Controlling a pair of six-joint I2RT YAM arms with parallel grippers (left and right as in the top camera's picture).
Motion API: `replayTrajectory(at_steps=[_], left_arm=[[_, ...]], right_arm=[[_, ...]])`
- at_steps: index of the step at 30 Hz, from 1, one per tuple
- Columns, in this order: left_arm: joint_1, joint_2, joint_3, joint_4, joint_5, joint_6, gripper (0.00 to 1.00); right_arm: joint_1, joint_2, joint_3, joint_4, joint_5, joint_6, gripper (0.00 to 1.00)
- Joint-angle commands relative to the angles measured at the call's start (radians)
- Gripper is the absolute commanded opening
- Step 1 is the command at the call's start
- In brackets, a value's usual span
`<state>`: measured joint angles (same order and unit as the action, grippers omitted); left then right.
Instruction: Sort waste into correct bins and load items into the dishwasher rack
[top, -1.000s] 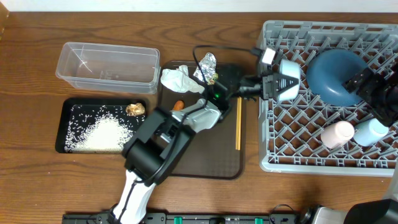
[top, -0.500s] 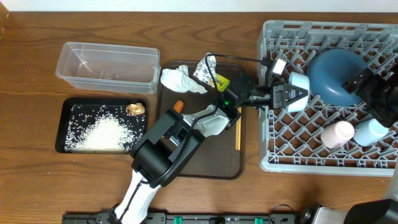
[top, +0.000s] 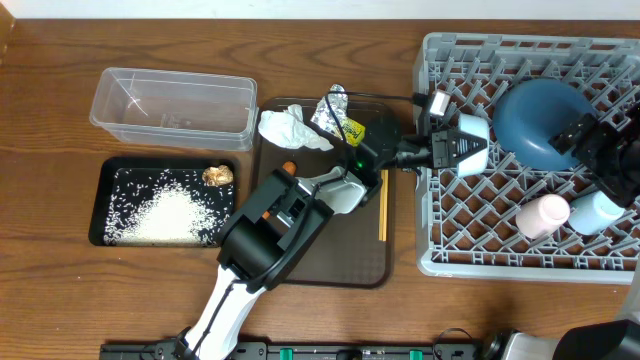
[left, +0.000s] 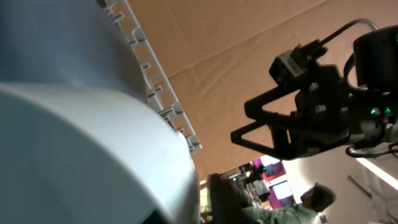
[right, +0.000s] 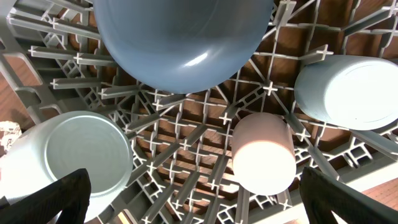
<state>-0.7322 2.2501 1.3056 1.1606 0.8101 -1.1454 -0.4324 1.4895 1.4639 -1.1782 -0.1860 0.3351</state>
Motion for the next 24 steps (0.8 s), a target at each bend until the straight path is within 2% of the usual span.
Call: replayTrajectory(at_steps=[1,6,9,11,12,13,24], left_arm=[[0.009,0.015,0.017,0.015,0.019,-0.016,0.36],[0.03,0.015,0.017,0.0,0.021,-0.016,0.58],[0.051,0.015,0.017,0.001,0.043,-0.016,0.79],[0.073,0.015,0.017,0.001,0.071,-0.016,0.84],[0.085,0.015,0.017,0.001,0.089,-0.016,0.94],[0.1,0.015,0.017,0.001,0.105,-0.016,0.98],[0.242,0.013,0.017,0.001,0.25,-0.027,0.98]], right_arm=[[-0.008,-0.019,0.002,0.003,0.006,-0.015,0.99],[-0.008,-0.019,0.002,0.003,0.006,-0.015,0.99],[-0.008,-0.019,0.002,0.004,0.006,-0.015,0.99],[-0.008,-0.019,0.002,0.004,0.006,-0.015,0.99],[-0.008,-0.019,0.002,0.004,0.006,-0.015,0.99],[-0.008,-0.019,0.002,0.004,0.006,-0.015,0.99],[-0.008,-0.019,0.002,0.004,0.006,-0.015,0.99]])
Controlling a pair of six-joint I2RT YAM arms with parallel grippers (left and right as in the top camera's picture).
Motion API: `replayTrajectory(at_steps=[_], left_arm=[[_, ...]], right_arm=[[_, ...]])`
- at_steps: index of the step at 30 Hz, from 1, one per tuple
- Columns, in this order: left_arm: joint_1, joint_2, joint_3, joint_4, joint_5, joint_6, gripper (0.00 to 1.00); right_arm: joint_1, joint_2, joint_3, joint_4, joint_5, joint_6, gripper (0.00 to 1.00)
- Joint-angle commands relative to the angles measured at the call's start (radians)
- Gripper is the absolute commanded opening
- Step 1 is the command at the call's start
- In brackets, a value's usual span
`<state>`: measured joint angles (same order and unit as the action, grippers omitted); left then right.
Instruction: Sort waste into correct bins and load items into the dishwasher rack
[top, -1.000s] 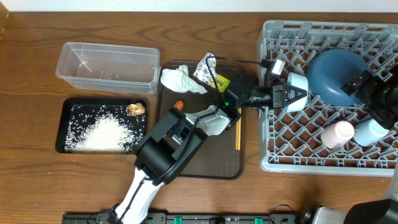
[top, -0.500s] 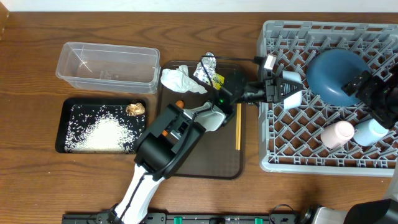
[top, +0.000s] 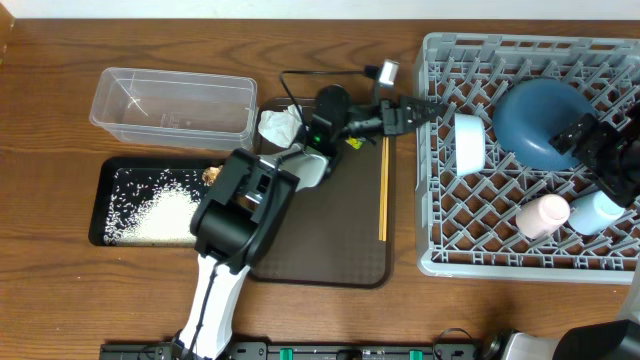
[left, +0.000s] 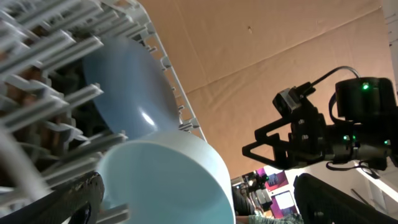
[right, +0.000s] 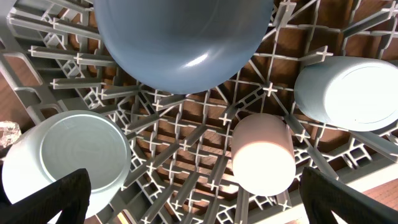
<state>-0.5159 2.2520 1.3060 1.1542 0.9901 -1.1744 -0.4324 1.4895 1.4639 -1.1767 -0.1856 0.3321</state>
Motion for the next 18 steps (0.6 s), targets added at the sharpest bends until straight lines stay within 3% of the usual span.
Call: replayTrajectory(at_steps=[1,5,10,14,18], left_arm=[[0.037,0.009,0.016,0.008,0.083,-0.003,0.98],[0.081,-0.013,0.017,0.008,0.15,-0.003,0.98],[0.138,-0.093,0.017,0.007,0.232,0.005,0.98],[0.189,-0.206,0.017,-0.005,0.253,0.01,0.98],[0.257,-0.341,0.017,-0.229,0.231,0.09,0.98]], right_arm=[[-0.008,-0.019,0.002,0.002,0.005,-0.013,0.99],[-0.005,-0.019,0.002,0.011,-0.018,-0.042,0.99],[0.023,-0.02,0.002,0.066,-0.247,-0.166,0.99],[0.085,-0.02,0.002,0.078,-0.405,-0.173,0.99],[0.205,-0.02,0.002,0.096,-0.441,-0.173,0.99]])
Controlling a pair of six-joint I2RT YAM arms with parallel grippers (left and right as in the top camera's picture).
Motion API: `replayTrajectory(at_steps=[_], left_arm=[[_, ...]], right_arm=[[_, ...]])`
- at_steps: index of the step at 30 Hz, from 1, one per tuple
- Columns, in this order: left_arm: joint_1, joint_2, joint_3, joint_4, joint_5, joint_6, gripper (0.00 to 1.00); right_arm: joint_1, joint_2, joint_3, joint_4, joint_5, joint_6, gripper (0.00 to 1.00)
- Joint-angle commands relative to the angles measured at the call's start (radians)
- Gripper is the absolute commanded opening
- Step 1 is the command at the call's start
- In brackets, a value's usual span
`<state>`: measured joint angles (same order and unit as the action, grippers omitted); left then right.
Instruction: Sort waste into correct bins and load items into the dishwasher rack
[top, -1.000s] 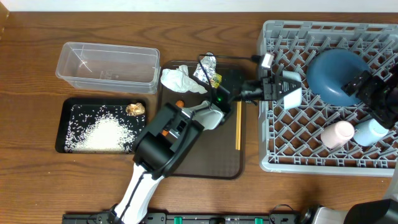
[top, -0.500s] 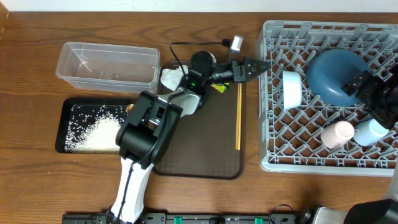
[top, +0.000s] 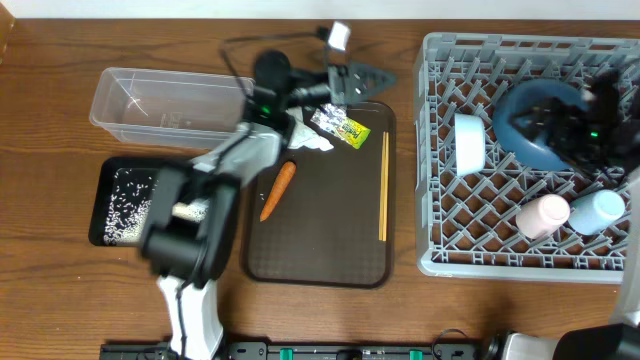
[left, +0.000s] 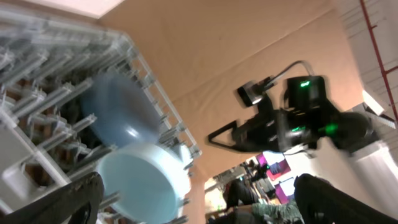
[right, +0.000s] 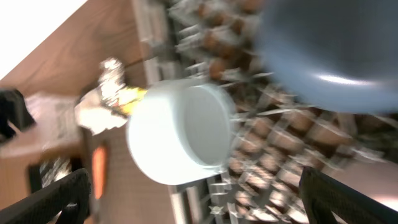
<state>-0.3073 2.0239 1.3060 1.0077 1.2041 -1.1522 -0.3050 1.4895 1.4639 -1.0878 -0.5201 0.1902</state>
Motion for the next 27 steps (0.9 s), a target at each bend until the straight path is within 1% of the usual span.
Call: replayTrajectory(at_steps=[1,2,4,6,7,9,11,12,14,16,17,18,19,20,24,27], left_arm=[[0.067,-0.147,0.017,-0.187,0.0,0.112,0.98],[0.088,-0.188,0.017,-0.313,-0.028,0.18,0.98],[0.122,-0.262,0.017,-0.551,-0.1,0.329,0.98],[0.15,-0.343,0.017,-0.818,-0.235,0.48,0.98],[0.159,-0.386,0.017,-0.95,-0.328,0.565,0.98],[0.165,-0.474,0.017,-1.188,-0.57,0.712,0.98],[0.16,-0.541,0.017,-1.347,-0.783,0.806,0.98],[0.158,-0.566,0.016,-1.404,-0.865,0.841,0.98],[0.157,-0.602,0.016,-1.477,-0.946,0.905,0.98],[0.157,-0.613,0.016,-1.532,-0.954,0.974,0.98],[0.157,-0.61,0.014,-1.547,-0.953,0.999,0.98],[0.155,-0.603,0.01,-1.558,-0.955,1.036,0.89],[0.153,-0.591,0.002,-1.566,-0.956,1.078,0.76],[0.15,-0.576,-0.008,-1.567,-0.956,1.104,0.71],[0.122,-0.463,-0.027,-1.533,-0.964,1.119,0.7],[0.087,-0.355,-0.027,-1.474,-0.963,1.119,0.71]], right_arm=[[0.121,-0.02,0.002,0.017,-0.106,-0.036,0.98],[0.159,-0.02,0.002,0.029,-0.106,-0.043,0.95],[0.238,-0.02,0.002,0.07,-0.106,-0.049,0.92],[0.312,-0.02,0.002,0.116,-0.105,-0.049,0.92],[0.356,-0.02,0.002,0.143,-0.099,-0.049,0.93],[0.426,-0.02,0.002,0.182,-0.066,-0.05,0.94],[0.501,-0.019,0.002,0.211,0.005,-0.049,0.95],[0.532,-0.019,0.002,0.218,0.057,-0.049,0.96],[0.58,-0.019,0.002,0.224,0.172,-0.048,0.97],[0.607,-0.02,0.002,0.224,0.278,-0.031,0.98],[0.607,-0.02,0.002,0.224,0.295,-0.021,0.98],[0.606,-0.024,0.002,0.224,0.31,-0.007,0.99],[0.599,-0.027,0.002,0.224,0.314,0.005,0.98],[0.591,-0.033,0.002,0.224,0.314,0.018,0.98],[0.52,-0.07,0.002,0.221,0.314,0.095,0.99],[0.463,-0.099,0.002,0.212,0.291,0.094,0.99]])
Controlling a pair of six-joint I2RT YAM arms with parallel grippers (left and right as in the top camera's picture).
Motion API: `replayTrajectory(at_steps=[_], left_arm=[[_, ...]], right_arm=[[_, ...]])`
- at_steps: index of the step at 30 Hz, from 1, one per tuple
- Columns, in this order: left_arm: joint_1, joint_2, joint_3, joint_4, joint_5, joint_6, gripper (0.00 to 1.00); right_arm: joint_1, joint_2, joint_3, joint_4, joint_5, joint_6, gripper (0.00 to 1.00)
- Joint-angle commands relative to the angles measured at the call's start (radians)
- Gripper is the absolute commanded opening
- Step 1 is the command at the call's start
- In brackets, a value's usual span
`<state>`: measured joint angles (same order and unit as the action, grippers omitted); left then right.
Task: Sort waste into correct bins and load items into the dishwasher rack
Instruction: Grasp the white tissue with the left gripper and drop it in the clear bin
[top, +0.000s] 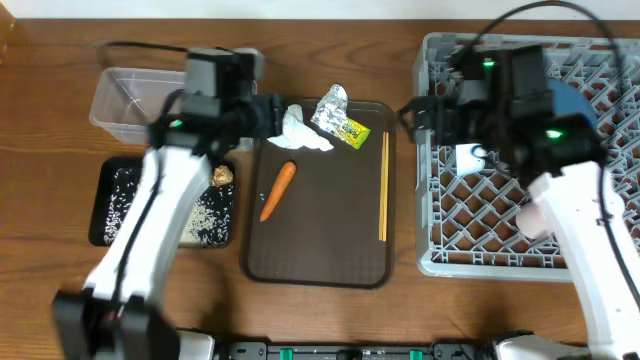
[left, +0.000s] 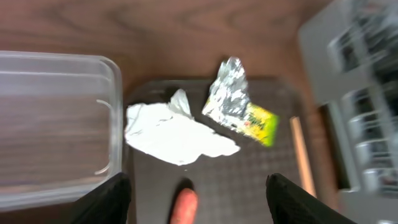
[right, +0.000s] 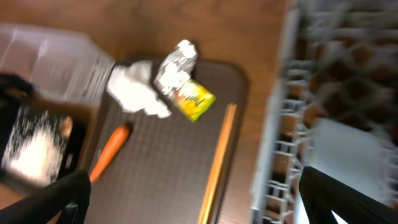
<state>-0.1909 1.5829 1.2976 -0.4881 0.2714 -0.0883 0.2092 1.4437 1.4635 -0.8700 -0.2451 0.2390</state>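
The brown tray (top: 320, 240) holds a carrot (top: 279, 190), crumpled white paper (top: 305, 128), a foil and yellow wrapper (top: 340, 122) and a chopstick (top: 384, 185). My left gripper (top: 268, 115) hangs open at the tray's top left corner, above the paper (left: 177, 127) and the carrot tip (left: 185, 208), with nothing between its fingers. Over the left edge of the grey rack (top: 430, 255), my right gripper (top: 420, 110) is open and empty. A white bowl (top: 470, 155) stands in the rack. The blue bowl (top: 578, 100) is mostly hidden behind the right arm.
A clear plastic bin (top: 150, 100) stands left of the tray, and below it a black tray (top: 110, 200) with rice and a brown scrap. The left arm reaches across that black tray. The right arm covers the rack's right half.
My left gripper has moved back left from above the tray's top edge to its top left corner. My right gripper has moved from the blue bowl to the rack's left edge.
At first my left gripper was at the white bowl in the rack's left part, the right one resting by the blue bowl. Then the bowl stood in the rack alone and the left gripper was back over the tray. Now both hang open near the tray.
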Motion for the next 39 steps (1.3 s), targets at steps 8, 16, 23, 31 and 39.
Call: replayTrajectory(at_steps=[8,16,23,31,39], left_arm=[[-0.131,0.328,-0.018,0.175,-0.186,0.07,0.76],[-0.154,0.439,-0.018,0.209,-0.255,0.069,0.59],[-0.154,0.372,0.0,0.146,-0.192,0.065,0.06],[-0.14,0.124,0.005,0.08,-0.356,0.074,0.06],[-0.037,0.129,0.004,0.075,-0.545,0.103,0.06]], right_arm=[[-0.153,-0.084,0.003,-0.105,0.01,0.033,0.99],[-0.171,-0.084,0.003,-0.111,0.01,0.034,0.99],[-0.171,-0.084,0.003,-0.11,0.01,0.034,0.99],[-0.171,-0.084,0.003,-0.091,0.009,0.034,0.99],[-0.171,-0.084,0.003,-0.081,0.009,0.034,0.99]])
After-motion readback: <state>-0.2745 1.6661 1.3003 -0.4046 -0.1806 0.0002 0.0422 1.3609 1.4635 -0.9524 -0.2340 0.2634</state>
